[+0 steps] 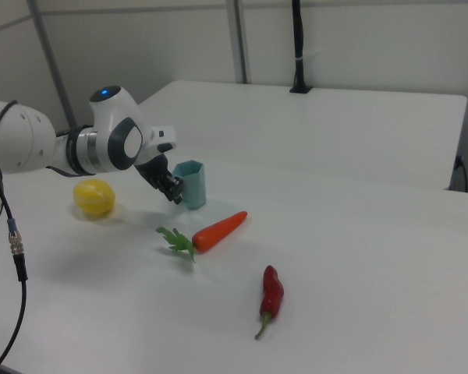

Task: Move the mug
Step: 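Close the gripper on the teal mug's rim, then lift the teal mug and carry it away from the carrot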

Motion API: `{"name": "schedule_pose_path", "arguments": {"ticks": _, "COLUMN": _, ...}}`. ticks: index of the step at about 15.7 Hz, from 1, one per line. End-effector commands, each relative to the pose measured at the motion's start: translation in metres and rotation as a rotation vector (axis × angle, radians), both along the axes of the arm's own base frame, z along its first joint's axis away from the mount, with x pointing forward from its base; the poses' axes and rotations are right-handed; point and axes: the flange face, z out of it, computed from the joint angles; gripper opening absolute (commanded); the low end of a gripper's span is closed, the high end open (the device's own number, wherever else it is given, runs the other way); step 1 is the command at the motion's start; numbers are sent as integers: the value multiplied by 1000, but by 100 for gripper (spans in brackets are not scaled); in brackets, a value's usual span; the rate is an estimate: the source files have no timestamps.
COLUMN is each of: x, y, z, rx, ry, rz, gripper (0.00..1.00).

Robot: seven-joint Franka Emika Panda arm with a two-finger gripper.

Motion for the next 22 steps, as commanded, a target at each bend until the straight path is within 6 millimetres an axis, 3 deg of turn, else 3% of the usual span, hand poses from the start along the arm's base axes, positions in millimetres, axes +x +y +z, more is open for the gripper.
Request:
{"name": "schedule_pose_path", "arguments": {"ticks": 1, "x": -6, "y": -8, "z": 37, "rx": 2, "ry": -36, "rz": -27, "gripper": 0}}
{"name": "schedule_pose_path", "arguments": {"ticks": 3, "x": -12, "y": -10, "z": 60, "rx": 1, "ry": -36, "rz": -37, "gripper": 0}}
{"name": "schedule_pose_path", "arguments": {"ticks": 8, "x": -39, "y": -25, "z": 142, "rx": 31, "ry": -7, "rz": -72, "gripper": 0}}
{"name": "schedule_pose_path", "arguments": {"ticks": 12, "x": -74, "y": -40, "z": 195, "rx": 50, "ry": 93, "rz": 18, "gripper": 0}}
{"name": "schedule_pose_path", "arguments": {"ticks": 14, "x": -98, "y": -45, "z": 211, "rx": 40, "ry": 168, "rz": 85, "gripper": 0}}
{"name": "schedule_pose_path", "arguments": {"ticks": 18, "x": -149, "y": -70, "z": 220, "rx": 30, "ry": 299, "rz": 228, "gripper": 0}}
{"name": "schedule_pose_path", "arguments": {"ticks": 22, "x": -204, "y": -80, "z": 188, "rx": 11, "ry": 406, "rz": 338, "gripper": 0}}
